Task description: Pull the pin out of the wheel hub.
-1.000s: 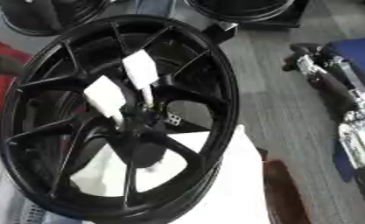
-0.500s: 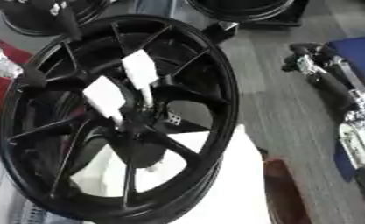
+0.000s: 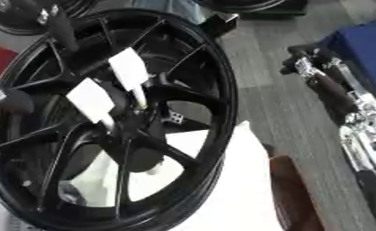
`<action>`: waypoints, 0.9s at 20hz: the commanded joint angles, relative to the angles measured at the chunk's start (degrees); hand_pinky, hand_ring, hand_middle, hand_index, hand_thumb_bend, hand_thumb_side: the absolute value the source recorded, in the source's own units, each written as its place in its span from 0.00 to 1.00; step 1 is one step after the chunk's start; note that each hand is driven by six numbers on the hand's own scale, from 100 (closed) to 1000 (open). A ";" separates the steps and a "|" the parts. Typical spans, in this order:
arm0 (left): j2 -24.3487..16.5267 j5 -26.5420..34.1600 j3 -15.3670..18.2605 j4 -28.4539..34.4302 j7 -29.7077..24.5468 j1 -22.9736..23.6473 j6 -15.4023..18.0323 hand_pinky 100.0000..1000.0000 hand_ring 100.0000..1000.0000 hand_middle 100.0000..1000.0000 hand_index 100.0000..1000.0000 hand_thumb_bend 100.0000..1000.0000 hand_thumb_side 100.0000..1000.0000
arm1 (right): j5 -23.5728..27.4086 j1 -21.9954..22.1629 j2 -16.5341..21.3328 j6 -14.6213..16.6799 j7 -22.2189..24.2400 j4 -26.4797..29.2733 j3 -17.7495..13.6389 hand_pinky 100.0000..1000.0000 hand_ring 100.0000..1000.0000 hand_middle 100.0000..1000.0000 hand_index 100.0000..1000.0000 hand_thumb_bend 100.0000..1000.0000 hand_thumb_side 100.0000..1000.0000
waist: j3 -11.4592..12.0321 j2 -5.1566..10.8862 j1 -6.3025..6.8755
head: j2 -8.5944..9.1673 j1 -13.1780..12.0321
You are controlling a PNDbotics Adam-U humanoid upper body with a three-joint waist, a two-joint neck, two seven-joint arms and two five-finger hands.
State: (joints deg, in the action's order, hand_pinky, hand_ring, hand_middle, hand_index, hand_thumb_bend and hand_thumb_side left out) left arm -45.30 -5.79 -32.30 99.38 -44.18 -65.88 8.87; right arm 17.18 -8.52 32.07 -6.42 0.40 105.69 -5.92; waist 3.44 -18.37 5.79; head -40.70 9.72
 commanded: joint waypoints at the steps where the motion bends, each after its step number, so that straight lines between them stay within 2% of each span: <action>1: -2.00 -0.82 0.79 2.08 0.27 -0.42 -1.48 0.76 0.73 0.72 0.82 0.50 0.40 | -0.45 -0.49 1.02 0.10 0.24 0.47 -0.07 0.94 0.65 0.58 0.74 0.00 0.47 | -0.23 0.84 -0.20 | 0.90 0.00; 5: -1.64 -1.23 0.02 2.72 -0.51 -0.18 -2.36 0.76 0.73 0.72 0.82 0.48 0.32 | -0.44 -0.61 0.80 0.05 0.32 0.39 0.03 0.94 0.65 0.58 0.74 0.00 0.47 | -0.43 0.73 -0.23 | 0.96 -0.14; 11: -0.97 -2.78 -0.67 3.16 -0.24 0.11 -2.78 0.76 0.74 0.76 0.84 0.48 0.29 | -0.53 -0.64 0.38 0.01 0.55 0.36 0.23 0.94 0.65 0.58 0.74 0.00 0.48 | -0.48 0.48 -0.40 | 1.46 -0.29; 18: -0.53 -4.19 -1.84 4.57 1.61 0.33 -3.66 0.77 0.75 0.76 0.84 0.46 0.28 | -0.68 -0.54 -0.03 -0.07 0.52 0.28 0.38 0.94 0.65 0.58 0.74 0.00 0.48 | -0.51 0.30 -0.48 | 2.06 -0.54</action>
State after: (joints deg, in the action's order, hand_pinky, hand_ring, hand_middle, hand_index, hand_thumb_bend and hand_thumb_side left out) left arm -45.13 -9.96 -34.48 103.12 -42.99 -64.98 5.32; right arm 16.79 -8.58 31.44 -6.57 0.79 105.50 -5.28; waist 2.96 -19.05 5.71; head -39.60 9.35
